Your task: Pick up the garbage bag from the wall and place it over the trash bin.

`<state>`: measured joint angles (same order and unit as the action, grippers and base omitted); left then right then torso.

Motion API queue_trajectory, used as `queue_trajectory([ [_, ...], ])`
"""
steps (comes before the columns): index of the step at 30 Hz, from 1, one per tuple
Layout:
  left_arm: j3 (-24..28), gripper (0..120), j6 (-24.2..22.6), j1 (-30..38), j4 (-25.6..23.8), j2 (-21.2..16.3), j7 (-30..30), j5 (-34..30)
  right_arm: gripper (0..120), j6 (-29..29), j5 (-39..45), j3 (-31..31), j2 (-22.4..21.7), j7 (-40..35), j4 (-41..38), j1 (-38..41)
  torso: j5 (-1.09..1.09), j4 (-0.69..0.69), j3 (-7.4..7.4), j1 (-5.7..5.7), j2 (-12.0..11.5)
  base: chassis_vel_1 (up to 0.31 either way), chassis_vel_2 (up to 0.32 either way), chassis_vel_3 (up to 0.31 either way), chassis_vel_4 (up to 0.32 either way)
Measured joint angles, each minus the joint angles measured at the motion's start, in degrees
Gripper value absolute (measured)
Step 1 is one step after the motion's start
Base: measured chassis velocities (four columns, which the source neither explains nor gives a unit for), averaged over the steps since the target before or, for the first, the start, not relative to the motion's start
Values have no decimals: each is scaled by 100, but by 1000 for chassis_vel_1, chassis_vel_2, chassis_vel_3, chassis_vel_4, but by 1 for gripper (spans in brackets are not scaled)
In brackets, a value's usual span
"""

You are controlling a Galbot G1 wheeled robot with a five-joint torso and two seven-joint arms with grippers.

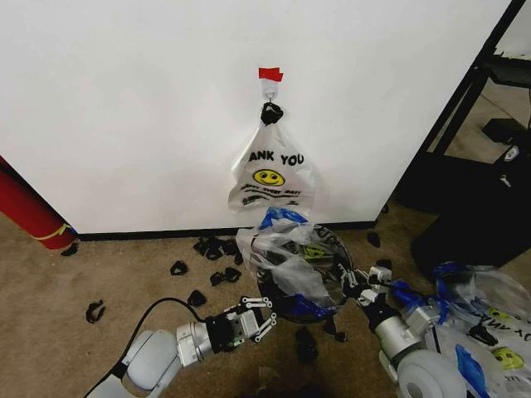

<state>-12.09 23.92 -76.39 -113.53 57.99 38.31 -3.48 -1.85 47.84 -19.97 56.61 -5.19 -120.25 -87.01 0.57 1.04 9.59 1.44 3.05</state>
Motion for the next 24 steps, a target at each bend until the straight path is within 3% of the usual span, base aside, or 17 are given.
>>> queue_trajectory([
  [15,-168,0,37,-62,-9,-110,542,-158,0,41,146,-49,-11,-81,6,34,0,0,0,0,0,0,0,0,0],
  [24,-482,0,125,-39,363,-29,892,564,0,234,571,-88,-36,-362,-359,-52,0,0,0,0,0,0,0,0,0],
])
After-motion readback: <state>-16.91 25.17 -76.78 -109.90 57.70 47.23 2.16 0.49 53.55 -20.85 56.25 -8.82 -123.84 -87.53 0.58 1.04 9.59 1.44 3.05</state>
